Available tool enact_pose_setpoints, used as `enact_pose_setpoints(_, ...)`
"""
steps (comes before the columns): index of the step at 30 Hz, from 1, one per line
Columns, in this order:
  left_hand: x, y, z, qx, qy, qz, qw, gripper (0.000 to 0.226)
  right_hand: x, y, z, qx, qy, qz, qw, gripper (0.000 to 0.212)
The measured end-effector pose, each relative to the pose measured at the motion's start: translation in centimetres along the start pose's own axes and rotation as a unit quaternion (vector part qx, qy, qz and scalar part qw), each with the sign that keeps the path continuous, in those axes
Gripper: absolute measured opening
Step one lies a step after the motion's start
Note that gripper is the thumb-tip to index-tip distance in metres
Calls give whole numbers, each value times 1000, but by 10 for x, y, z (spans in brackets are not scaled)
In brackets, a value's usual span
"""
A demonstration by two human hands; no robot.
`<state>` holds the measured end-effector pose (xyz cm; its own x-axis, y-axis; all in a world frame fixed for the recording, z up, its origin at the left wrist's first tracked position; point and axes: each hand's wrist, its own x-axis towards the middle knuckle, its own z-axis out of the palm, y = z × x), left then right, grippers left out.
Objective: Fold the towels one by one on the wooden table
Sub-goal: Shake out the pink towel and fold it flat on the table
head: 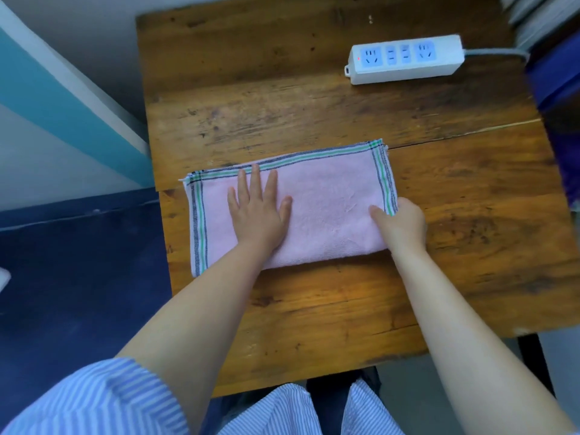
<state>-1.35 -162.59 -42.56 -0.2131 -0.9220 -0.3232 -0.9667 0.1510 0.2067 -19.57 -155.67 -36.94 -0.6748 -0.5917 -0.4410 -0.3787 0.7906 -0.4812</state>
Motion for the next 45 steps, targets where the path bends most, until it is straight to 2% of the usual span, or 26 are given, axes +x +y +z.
enact_pose_setpoints(4,1,-7,-15,-49,-25,25,998,57,-22,-19,-5,51,36,-88,994,18)
enact_pose_setpoints(9,-18,-51,-40,-178,18,84,980,49,-71,-64,6,114,51,-213,969,11)
enact_pose_setpoints(14,-54,-109,-42,-246,68,24,967,44,-120,-104,60,70,-5,-333,940,14)
enact_pose_setpoints(17,-68,-134,-38,-323,69,-54,942,42,-131,-110,99,38,-38,-329,943,18)
enact_pose_setpoints(21,-76,-156,-33,-400,21,-133,906,35,-137,-112,140,-25,-70,-306,949,21)
enact_pose_setpoints(26,-80,-171,-29,-455,15,-167,874,24,-140,-106,165,-99,-102,-303,942,21)
enact_pose_setpoints(30,-76,-175,-29,-469,10,-175,865,20,-142,-102,166,-185,-161,-335,910,21)
enact_pose_setpoints(34,-63,-168,-40,-487,18,-156,859,16,-140,-98,137,-96,-265,-313,907,36)
enact_pose_setpoints(36,-50,-158,-50,-495,10,-137,858,15,-137,-93,115,-29,-235,-310,920,34)
enact_pose_setpoints(38,-36,-147,-58,-490,-18,-118,864,22,-129,-88,97,7,-153,-313,937,28)
enact_pose_setpoints(40,-22,-134,-62,-447,-54,-109,886,35,-118,-87,87,9,-78,-319,944,24)
enact_pose_setpoints(42,-12,-126,-64,-407,-57,-118,904,42,-105,-86,84,-14,-22,-335,942,23)
enact_pose_setpoints(43,-9,-123,-64,-411,-52,-128,901,41,-98,-87,85,-29,-7,-347,937,26)
enact_pose_setpoints(45,-1,-118,-66,-468,-63,-155,868,34,-86,-86,89,-67,-7,-363,929,35)
